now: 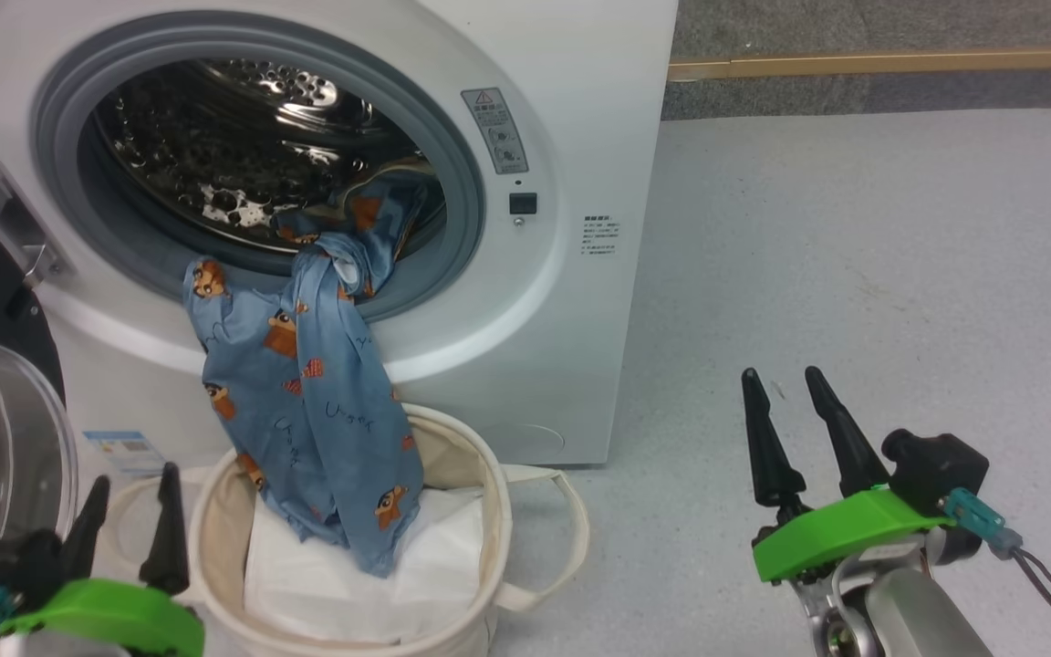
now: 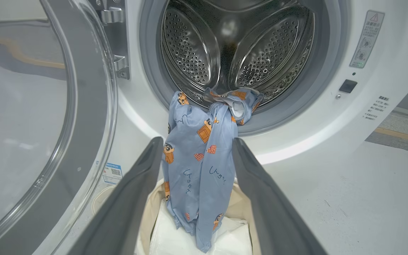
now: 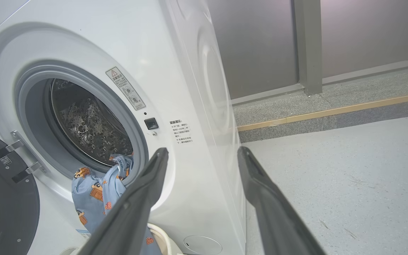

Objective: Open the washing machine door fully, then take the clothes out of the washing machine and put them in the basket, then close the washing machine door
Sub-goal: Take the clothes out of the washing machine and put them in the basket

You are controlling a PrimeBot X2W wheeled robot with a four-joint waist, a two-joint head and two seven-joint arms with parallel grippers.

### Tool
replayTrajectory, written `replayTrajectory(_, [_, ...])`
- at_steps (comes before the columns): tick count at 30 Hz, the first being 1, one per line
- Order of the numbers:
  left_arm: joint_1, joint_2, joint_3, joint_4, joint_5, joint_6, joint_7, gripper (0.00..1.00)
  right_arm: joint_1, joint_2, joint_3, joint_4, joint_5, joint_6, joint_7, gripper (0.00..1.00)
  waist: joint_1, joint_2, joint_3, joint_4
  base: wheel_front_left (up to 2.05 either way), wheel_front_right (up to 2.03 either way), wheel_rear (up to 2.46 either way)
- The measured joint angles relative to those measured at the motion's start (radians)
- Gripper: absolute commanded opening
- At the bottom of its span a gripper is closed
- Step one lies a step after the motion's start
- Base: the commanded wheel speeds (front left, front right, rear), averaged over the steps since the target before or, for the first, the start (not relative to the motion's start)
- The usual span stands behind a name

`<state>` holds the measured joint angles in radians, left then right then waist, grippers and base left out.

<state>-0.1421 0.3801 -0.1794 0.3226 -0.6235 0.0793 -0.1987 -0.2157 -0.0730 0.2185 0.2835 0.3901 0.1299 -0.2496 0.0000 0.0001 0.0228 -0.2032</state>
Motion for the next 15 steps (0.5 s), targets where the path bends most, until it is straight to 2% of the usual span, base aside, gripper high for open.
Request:
replayTrajectory(7, [-0.099,-0.017,-0.059,0.073,0.018,-0.029,0.032,1.00,0.000,0.000,-0.002,-0.001,0.000,0.000,0.000,1.00,0.0000,0.0000,0.018,0.001,0.00,0.00,0.00])
replayTrajectory(15, [-0.305,-0.060,-0.119,0.243,0.038,-0.081,0.071,1.00,-0.010,0.001,-0.005,-0.016,-0.003,0.000,0.000,1.00,0.0000,0.0000,0.085,-0.013,0.00,0.00,0.00])
